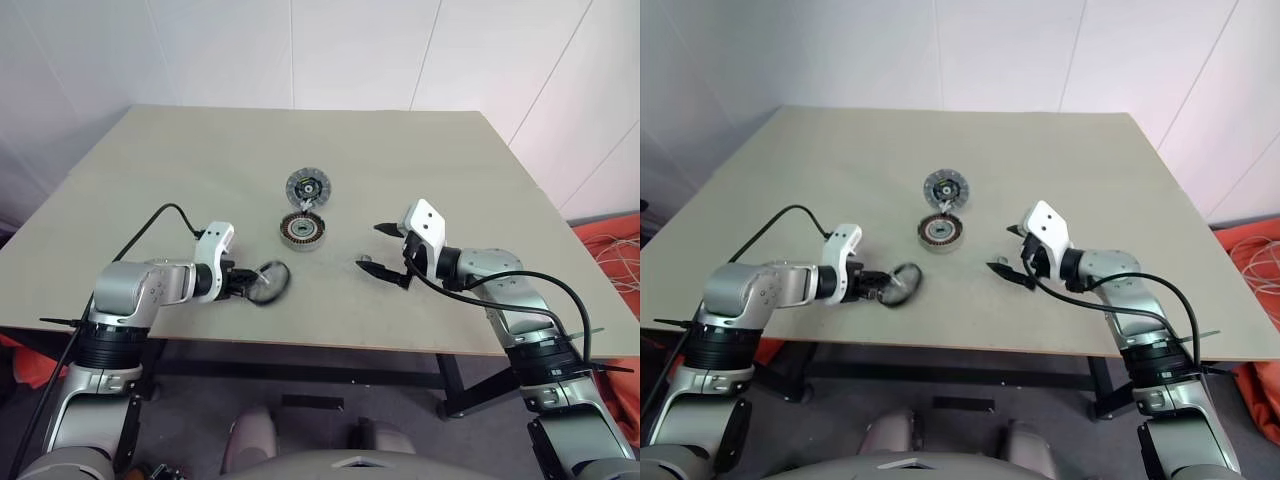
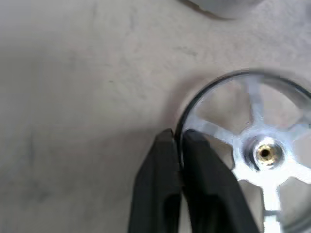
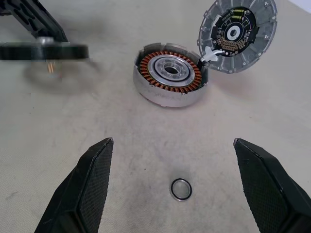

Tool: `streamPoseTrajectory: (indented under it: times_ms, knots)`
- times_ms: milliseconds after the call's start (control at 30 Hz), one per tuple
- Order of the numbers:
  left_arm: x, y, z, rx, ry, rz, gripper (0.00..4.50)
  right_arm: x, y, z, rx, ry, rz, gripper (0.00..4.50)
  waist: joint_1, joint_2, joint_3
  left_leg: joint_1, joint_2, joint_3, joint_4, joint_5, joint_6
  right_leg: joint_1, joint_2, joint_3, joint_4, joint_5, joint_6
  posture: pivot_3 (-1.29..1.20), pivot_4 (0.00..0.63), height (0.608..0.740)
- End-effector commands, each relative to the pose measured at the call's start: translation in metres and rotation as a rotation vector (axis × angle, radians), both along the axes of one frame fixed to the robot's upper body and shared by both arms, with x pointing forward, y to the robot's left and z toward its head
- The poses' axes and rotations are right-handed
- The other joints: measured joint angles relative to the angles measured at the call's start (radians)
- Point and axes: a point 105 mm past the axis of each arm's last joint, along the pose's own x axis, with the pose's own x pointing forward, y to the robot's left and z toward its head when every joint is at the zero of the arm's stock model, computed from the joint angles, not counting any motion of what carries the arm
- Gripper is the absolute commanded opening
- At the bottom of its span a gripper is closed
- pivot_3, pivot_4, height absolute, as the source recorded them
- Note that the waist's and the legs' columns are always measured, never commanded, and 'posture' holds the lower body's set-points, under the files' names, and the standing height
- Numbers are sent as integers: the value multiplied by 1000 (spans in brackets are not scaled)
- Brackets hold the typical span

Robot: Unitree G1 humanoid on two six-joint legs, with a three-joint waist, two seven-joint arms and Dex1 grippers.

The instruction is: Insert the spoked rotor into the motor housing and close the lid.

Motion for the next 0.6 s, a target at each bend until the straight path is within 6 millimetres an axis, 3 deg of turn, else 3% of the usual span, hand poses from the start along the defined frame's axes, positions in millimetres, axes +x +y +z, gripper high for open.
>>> streamPoseTrajectory:
  times_ms: [33, 167, 333, 600]
  knots:
    - [-1, -4, 7, -17, -19, -23, 23, 1, 0, 14, 12, -56, 5, 4500, -1, 0, 0, 0, 0, 0, 0, 0, 0, 0, 0, 0, 0, 0, 0, 0, 0, 740]
    - [3, -3, 11, -20, -37, -14, 23, 2, 1, 14, 12, -58, 5, 4500, -1, 0, 0, 0, 0, 0, 0, 0, 0, 0, 0, 0, 0, 0, 0, 0, 0, 740]
    - [7, 13, 25, -2, -85, 26, 23, 1, 0, 13, 10, -57, 4, 4500, -3, 0, 0, 0, 0, 0, 0, 0, 0, 0, 0, 0, 0, 0, 0, 0, 0, 740]
    - [16, 72, 51, 106, -177, 177, 23, 1, 0, 13, 5, -54, 9, 4500, -4, 0, 0, 0, 1, 0, -1, 0, 0, -1, 1, 0, -1, 0, 0, 0, 0, 740]
